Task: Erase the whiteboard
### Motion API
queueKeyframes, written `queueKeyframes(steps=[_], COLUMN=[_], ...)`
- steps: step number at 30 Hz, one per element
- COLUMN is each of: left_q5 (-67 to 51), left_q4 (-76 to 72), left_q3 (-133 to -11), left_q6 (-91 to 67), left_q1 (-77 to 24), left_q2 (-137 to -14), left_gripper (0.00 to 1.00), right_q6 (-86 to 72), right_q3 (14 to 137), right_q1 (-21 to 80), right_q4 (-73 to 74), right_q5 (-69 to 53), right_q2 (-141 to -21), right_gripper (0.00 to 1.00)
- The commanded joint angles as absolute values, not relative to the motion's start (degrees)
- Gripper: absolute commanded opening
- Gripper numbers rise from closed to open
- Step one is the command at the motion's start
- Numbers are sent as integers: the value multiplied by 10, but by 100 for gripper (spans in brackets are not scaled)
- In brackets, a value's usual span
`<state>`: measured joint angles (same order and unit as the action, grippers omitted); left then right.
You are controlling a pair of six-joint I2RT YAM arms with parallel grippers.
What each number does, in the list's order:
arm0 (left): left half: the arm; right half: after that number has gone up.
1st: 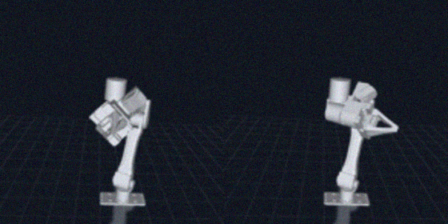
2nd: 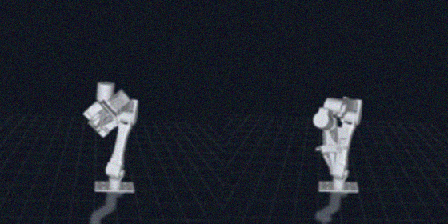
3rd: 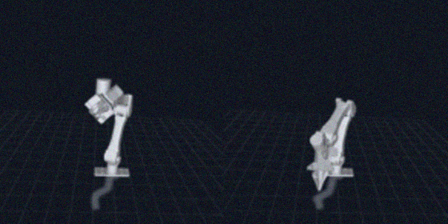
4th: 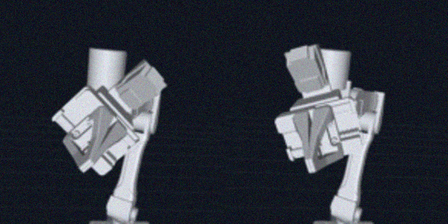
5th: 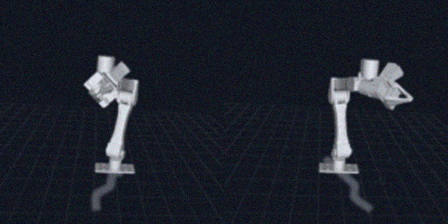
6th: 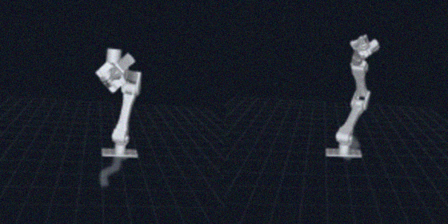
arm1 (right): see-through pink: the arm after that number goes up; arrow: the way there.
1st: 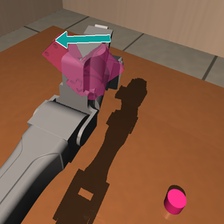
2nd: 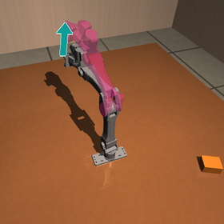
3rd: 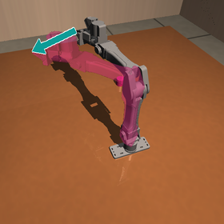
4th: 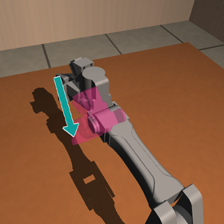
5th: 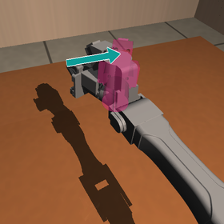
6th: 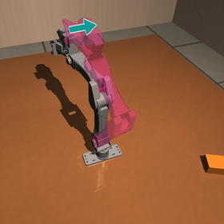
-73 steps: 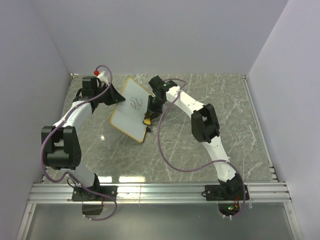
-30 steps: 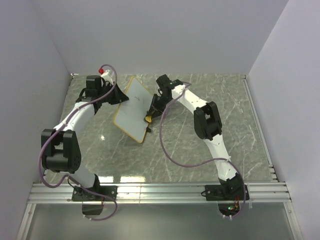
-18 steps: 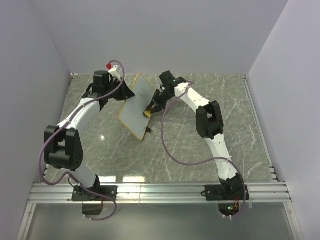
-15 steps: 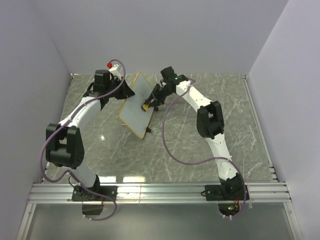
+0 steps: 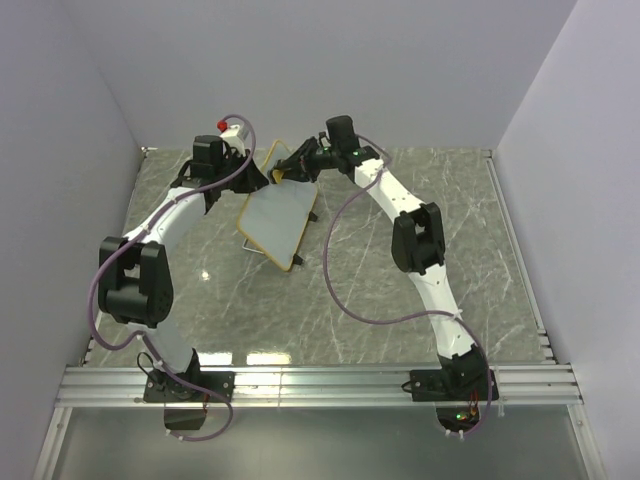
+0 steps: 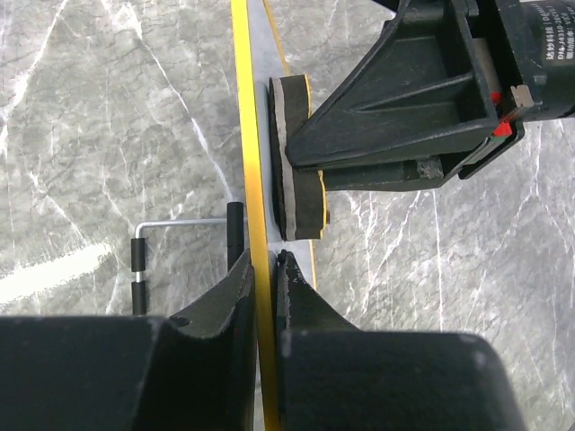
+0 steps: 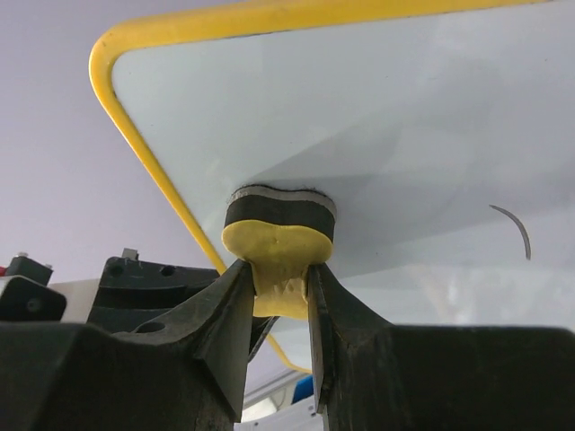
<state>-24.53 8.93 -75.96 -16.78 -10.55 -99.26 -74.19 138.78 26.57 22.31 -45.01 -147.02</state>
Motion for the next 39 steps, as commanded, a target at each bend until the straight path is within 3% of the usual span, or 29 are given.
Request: queueKeyframes(steps=[1,14,20,30,34,39], left_q5=[-400,-416,-424,-422,-389,-368], left_q4=[326,323,322,322,323,322], left_q3=[-700,-700,-700,-698,-698,-696], left_q6=[-112,-113,-115,-114,-117,-123], left_q1=[-192,-192,-192,-192,-192,-190], left_q2=[-1055,-1064,-1073,-1073,-1062,-1060], left_gripper=[0,0,0,0,0,0], right_q6=[-759,-628,-611,-750,-758,-713], right_q3=[1391,1283,1315,1332,1348,1279], right_q1=[272,250,278,280,284,272], right_q4=[192,377,399,195,194,191], right_q5=[-413,-370,-395,-467,-479,-481], right_q2=[-1513,-1490,-1506,-1496,-1492,-1418], right_gripper=[0,0,0,0,0,0])
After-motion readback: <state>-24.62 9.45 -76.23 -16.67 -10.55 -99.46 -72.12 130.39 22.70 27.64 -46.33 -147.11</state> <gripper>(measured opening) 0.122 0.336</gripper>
